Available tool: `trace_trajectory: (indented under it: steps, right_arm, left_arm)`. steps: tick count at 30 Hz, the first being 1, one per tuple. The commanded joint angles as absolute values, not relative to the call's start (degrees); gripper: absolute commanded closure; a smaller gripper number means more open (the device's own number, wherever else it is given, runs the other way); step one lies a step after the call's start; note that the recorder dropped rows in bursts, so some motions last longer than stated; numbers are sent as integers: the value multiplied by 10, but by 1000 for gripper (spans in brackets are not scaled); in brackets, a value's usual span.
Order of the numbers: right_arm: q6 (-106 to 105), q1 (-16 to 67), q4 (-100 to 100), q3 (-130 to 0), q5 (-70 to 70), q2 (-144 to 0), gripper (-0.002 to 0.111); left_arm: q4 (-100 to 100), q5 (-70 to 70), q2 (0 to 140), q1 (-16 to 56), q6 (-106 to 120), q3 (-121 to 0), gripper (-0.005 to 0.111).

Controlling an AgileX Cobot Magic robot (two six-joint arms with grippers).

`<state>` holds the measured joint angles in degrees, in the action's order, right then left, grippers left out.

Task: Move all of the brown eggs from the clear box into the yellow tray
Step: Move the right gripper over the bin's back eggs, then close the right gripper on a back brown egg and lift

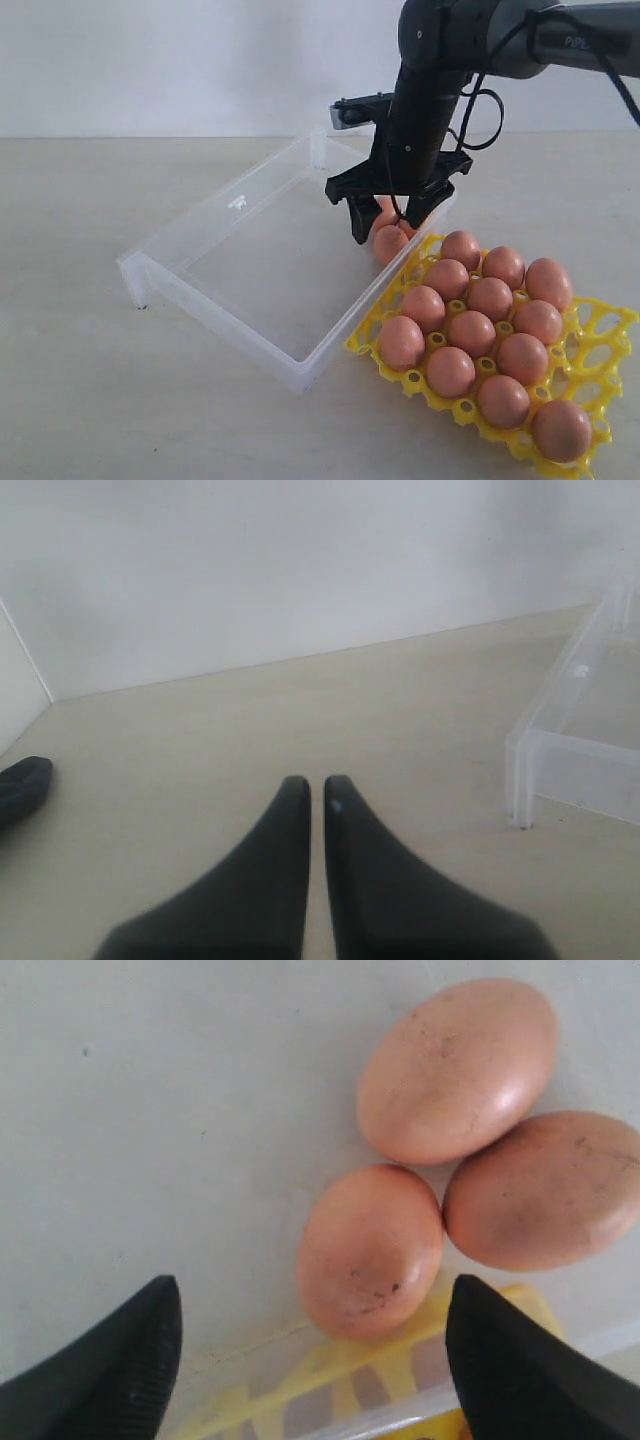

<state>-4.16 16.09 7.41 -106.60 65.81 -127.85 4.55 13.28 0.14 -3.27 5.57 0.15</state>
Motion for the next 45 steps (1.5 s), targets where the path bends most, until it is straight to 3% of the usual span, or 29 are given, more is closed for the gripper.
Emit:
trace_trajectory:
  steps: [1, 14, 16, 22, 33, 36, 45]
  right_arm:
    - [-33, 159, 67, -1068, 631, -1288, 44]
    - [0, 159, 63, -1068, 610, -1340, 44]
    - [0, 159, 63, -1068, 612, -1341, 50]
    - [-9, 159, 63, -1068, 632, -1341, 87]
    - [-85, 159, 61, -1068, 660, -1341, 90]
    - [-86, 159, 67, -1072, 627, -1324, 108]
    - [-96, 159, 97, -1093, 585, -1298, 108]
  left_arm:
    - [43, 129, 0, -29, 54, 0, 103]
    - [43, 129, 0, -29, 54, 0, 103]
    - [43, 129, 0, -29, 54, 0, 103]
    - [43, 129, 0, -29, 54, 0, 103]
    - [43, 129, 0, -29, 54, 0, 103]
    - [43, 129, 0, -29, 54, 0, 103]
    - [43, 129, 0, -29, 54, 0, 103]
